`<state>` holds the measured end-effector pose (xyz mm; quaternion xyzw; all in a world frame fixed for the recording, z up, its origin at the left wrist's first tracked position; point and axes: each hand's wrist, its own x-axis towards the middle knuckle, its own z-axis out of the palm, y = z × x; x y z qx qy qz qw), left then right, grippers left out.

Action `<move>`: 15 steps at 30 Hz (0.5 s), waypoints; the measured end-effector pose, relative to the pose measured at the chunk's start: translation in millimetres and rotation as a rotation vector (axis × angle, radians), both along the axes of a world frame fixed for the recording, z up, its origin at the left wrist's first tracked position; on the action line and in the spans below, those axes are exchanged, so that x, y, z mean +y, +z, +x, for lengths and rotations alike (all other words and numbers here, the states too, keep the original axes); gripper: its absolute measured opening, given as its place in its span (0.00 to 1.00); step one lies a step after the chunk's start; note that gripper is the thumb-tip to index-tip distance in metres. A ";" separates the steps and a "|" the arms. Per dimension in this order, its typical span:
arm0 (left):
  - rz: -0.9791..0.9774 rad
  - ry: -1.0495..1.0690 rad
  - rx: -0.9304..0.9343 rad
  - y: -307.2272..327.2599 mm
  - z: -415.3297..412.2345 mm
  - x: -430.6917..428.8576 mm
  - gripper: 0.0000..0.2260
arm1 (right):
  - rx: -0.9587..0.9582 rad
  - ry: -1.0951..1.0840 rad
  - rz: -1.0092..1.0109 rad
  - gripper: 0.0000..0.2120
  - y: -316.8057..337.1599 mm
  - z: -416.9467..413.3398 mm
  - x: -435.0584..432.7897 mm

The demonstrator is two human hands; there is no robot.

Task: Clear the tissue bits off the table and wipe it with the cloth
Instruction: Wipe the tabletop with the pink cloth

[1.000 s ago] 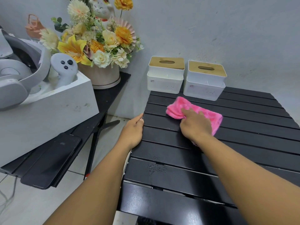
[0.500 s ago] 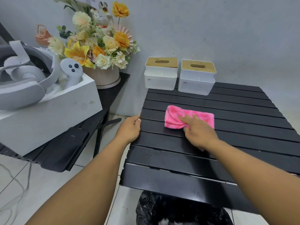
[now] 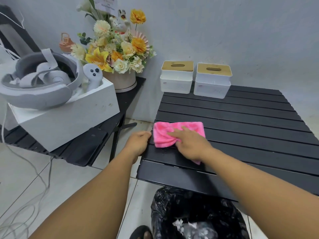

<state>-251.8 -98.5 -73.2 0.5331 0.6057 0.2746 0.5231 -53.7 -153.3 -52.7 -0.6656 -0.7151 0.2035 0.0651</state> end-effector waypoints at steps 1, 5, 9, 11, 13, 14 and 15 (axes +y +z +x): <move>-0.030 0.018 -0.034 2.2 0.7 -2.1 0.12 | -0.004 -0.046 -0.007 0.26 -0.6 18.7 -3.6; -0.065 0.025 -0.076 4.2 1.2 -1.6 0.10 | -0.042 -0.334 0.034 0.25 3.9 76.1 -26.1; -0.056 0.071 -0.084 0.0 1.5 -1.4 0.11 | -0.049 -0.555 0.098 0.26 -4.3 54.1 -17.3; -0.044 0.081 -0.098 -1.0 2.9 -1.0 0.11 | -0.070 -0.604 0.114 0.28 -8.1 30.7 -4.9; -0.042 0.082 -0.091 -2.0 4.0 -0.2 0.10 | -0.060 -0.560 0.119 0.29 -6.7 5.9 4.6; -0.043 0.080 -0.089 -3.1 3.4 0.8 0.11 | -0.044 -0.501 0.117 0.29 -6.6 -8.5 7.6; -0.041 0.076 -0.090 -2.5 2.3 0.8 0.11 | -0.027 -0.431 0.114 0.30 -7.3 -24.0 8.6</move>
